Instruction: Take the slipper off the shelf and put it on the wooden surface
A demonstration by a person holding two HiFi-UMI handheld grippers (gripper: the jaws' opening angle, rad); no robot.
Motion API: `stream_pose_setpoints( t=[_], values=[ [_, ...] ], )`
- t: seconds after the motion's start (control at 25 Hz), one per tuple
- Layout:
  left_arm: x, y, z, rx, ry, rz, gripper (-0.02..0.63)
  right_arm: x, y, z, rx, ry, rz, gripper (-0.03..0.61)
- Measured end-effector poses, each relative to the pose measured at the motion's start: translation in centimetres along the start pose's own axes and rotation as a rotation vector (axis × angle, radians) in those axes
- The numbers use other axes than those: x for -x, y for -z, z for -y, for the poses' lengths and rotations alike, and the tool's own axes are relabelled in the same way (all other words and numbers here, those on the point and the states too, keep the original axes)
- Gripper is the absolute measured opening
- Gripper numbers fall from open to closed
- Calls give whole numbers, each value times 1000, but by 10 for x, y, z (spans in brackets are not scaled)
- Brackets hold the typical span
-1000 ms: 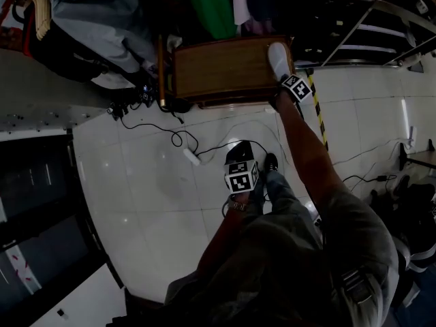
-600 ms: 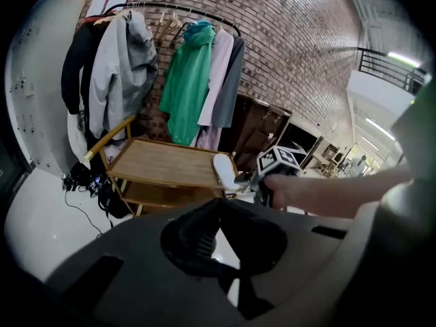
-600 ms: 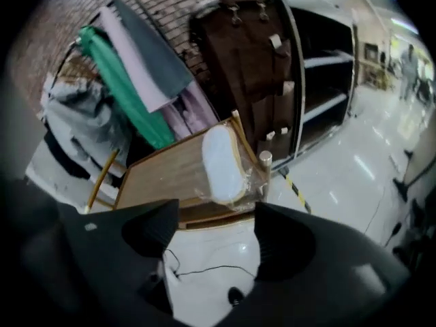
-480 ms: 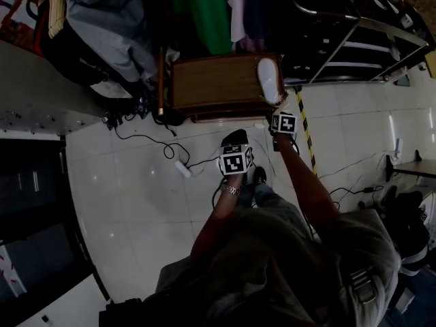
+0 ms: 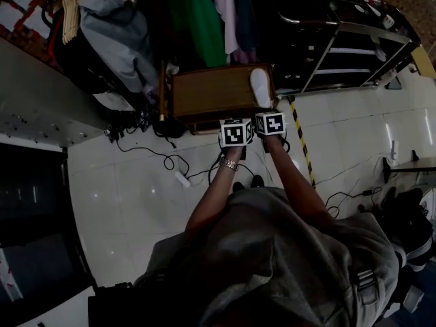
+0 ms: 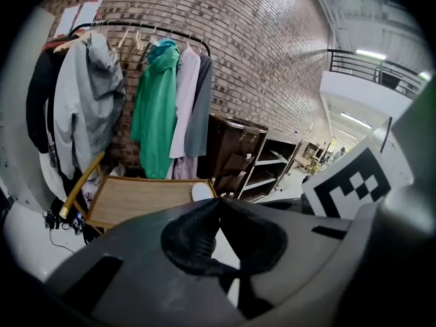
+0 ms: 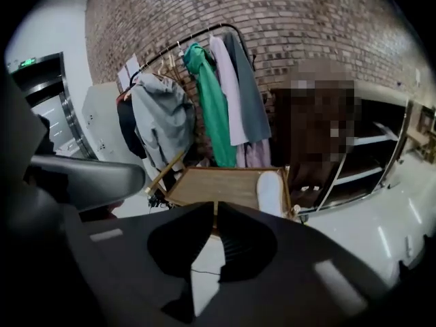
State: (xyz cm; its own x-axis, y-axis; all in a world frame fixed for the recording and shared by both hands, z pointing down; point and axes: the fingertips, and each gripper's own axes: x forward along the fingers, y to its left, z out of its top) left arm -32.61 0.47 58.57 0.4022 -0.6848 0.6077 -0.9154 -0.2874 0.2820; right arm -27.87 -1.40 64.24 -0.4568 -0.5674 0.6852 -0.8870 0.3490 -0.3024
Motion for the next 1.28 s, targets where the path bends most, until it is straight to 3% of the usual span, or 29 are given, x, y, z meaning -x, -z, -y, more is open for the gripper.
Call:
stream_pose_setpoints(
  t=[0.2,0.76,0.96,1.28],
  values=[
    [7,-5,9,-24,11,12,2,23,-23,-12,12,-29,64,0],
    [17,-11,-4,10,-49,42,2,35,-28,-43,107,-67,70,0],
    [19,-16,-5,-10,-89,70,2,45,-32,-43,116,-55,87,0],
    [18,-21,6,-29,-85,81,2,55,-40,-37,108,-70,120,0]
  ],
)
